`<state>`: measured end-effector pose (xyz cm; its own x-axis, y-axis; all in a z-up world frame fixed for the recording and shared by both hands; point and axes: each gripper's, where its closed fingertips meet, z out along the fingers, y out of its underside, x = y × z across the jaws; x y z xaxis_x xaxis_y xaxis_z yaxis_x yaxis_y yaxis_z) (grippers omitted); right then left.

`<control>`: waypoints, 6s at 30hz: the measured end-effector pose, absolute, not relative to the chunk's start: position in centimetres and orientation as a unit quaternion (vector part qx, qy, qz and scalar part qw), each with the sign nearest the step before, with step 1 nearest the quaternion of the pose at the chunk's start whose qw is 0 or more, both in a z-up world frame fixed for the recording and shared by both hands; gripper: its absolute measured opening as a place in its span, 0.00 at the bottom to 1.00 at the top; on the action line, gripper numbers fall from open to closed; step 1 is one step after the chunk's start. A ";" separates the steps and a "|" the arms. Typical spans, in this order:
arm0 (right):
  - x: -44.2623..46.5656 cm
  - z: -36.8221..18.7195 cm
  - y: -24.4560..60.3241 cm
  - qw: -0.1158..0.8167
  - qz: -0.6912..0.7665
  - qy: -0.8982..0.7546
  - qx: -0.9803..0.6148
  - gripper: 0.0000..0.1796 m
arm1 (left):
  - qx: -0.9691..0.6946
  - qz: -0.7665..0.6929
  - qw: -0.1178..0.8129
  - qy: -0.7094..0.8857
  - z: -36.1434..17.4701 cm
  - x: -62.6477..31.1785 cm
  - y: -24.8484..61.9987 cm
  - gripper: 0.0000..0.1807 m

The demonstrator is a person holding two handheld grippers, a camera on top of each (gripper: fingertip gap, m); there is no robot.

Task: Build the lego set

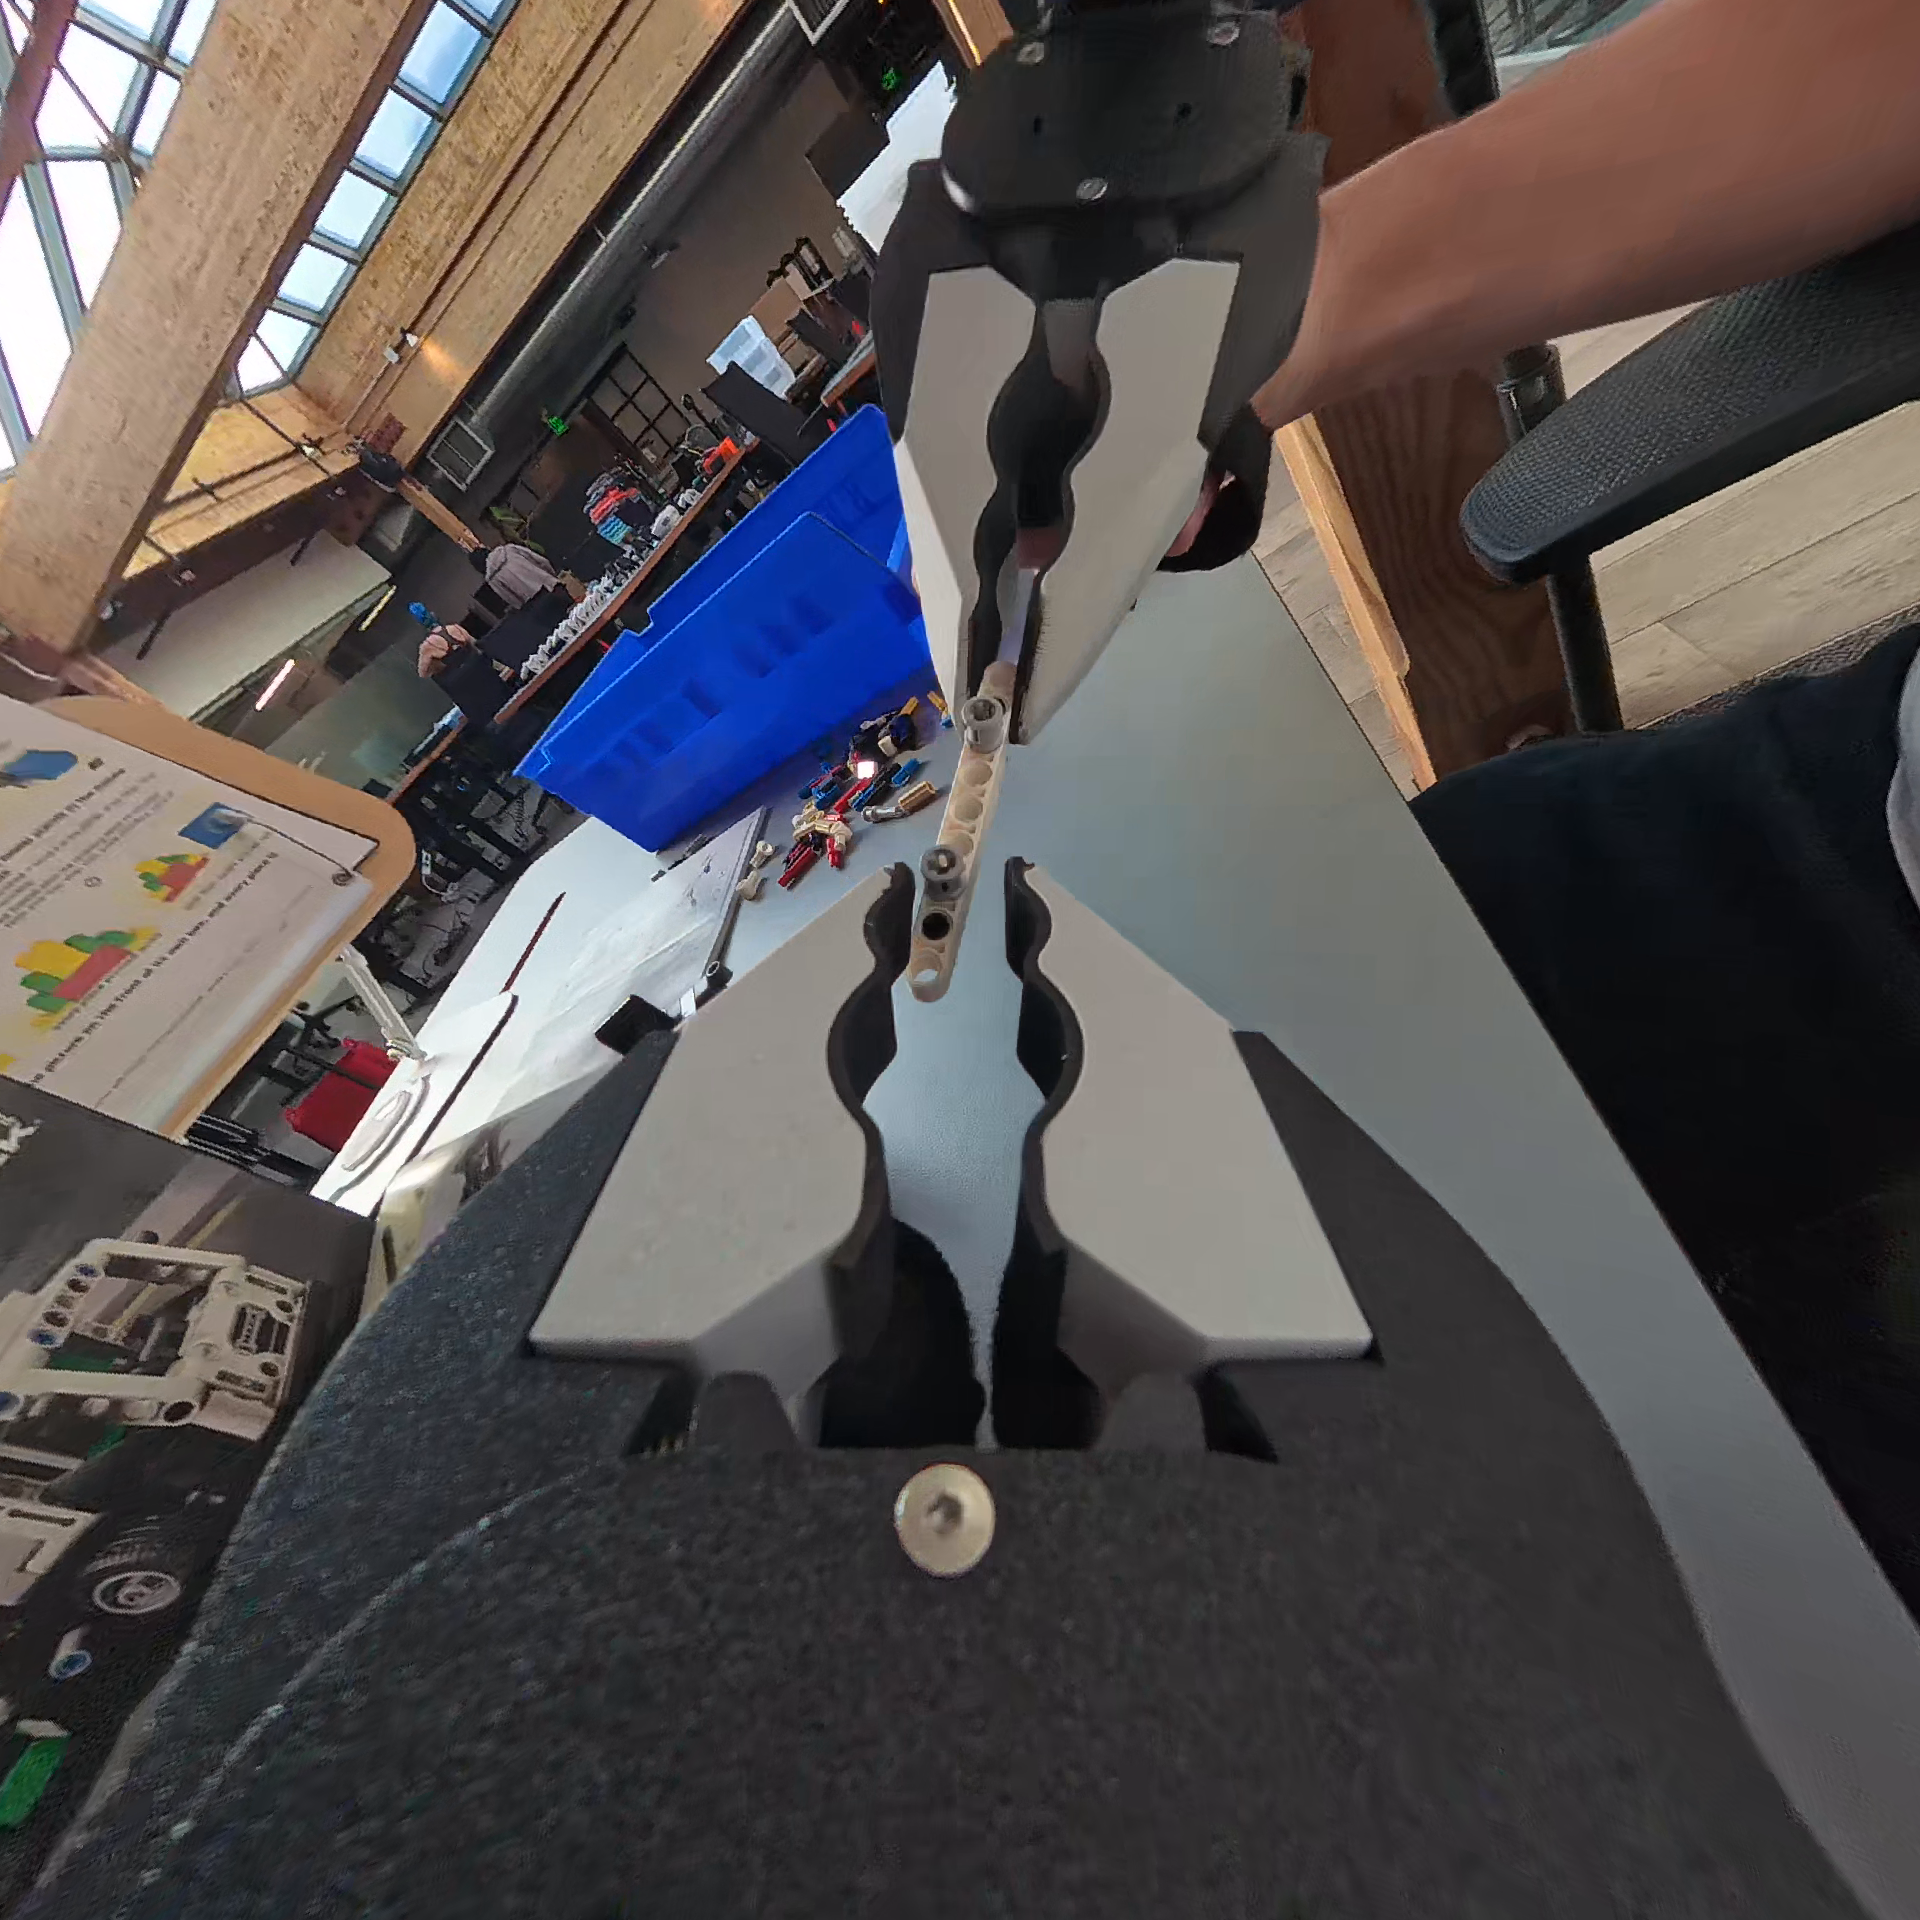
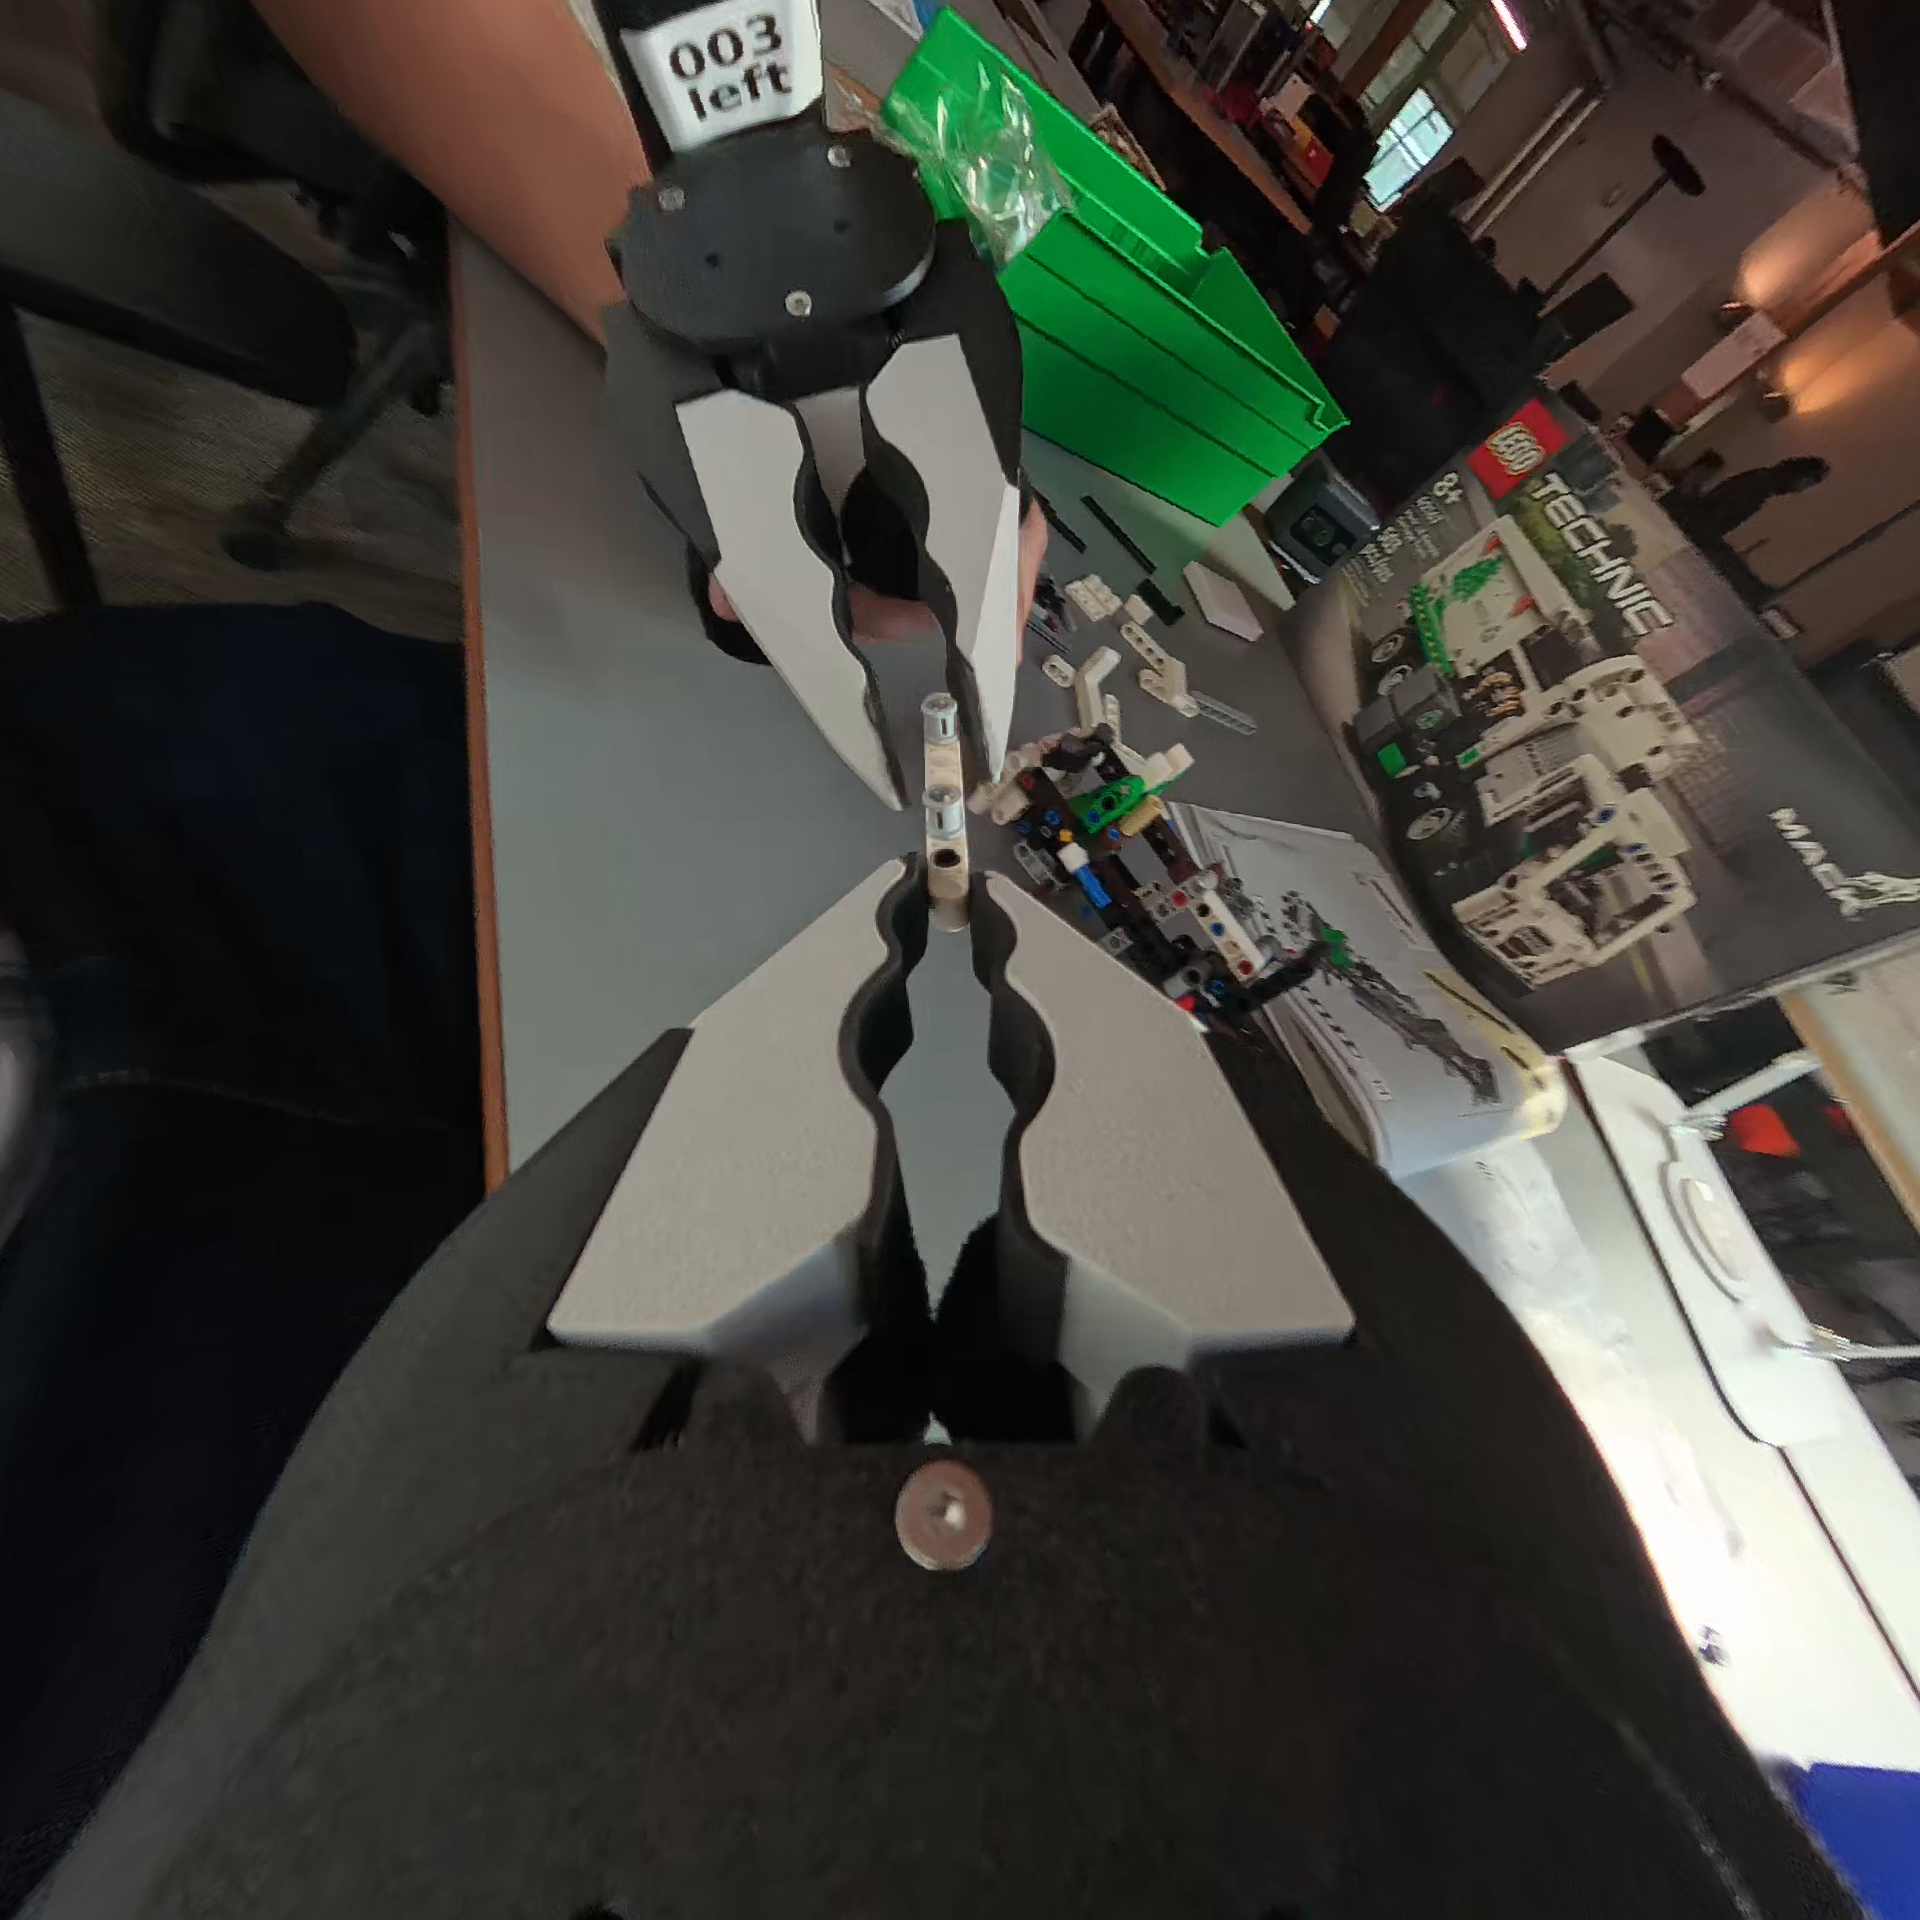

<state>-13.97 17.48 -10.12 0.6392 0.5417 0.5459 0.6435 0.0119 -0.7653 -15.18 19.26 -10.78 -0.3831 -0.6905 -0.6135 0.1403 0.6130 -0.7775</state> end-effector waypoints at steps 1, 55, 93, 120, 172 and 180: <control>-13.6 -10.0 17.5 0.574 -0.079 -0.427 -0.695 0.03 | -0.204 -0.407 0.510 0.730 -10.8 -15.1 19.5 0.10; 0.5 -12.2 17.0 0.518 -0.288 -0.274 -0.758 0.03 | -0.395 -0.572 0.321 0.643 -9.5 -13.6 21.7 0.15; 3.0 -16.6 18.9 0.466 -0.291 -0.314 -0.774 0.03 | -0.519 -0.559 0.343 0.548 -9.6 -11.7 26.6 0.10; 1.6 -17.0 18.7 0.475 -0.229 -0.324 -0.786 0.03 | -0.531 -0.548 0.342 0.549 -10.0 -11.3 26.8 0.10; 8.6 -18.4 12.9 0.404 -0.082 0.043 -0.910 0.02 | -0.485 -0.506 0.372 0.608 -10.5 -11.4 24.7 0.10; 0.6 -15.1 14.6 0.461 0.040 -0.017 -0.886 0.02 | -0.485 -0.508 0.374 0.605 -10.4 -11.5 24.7 0.10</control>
<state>0.60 14.65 -15.14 0.9962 0.0668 -0.0550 -0.0067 -0.5737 -0.8191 -11.47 24.72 -10.42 -0.2500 -0.9674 0.0410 -0.2078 0.0122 -0.9781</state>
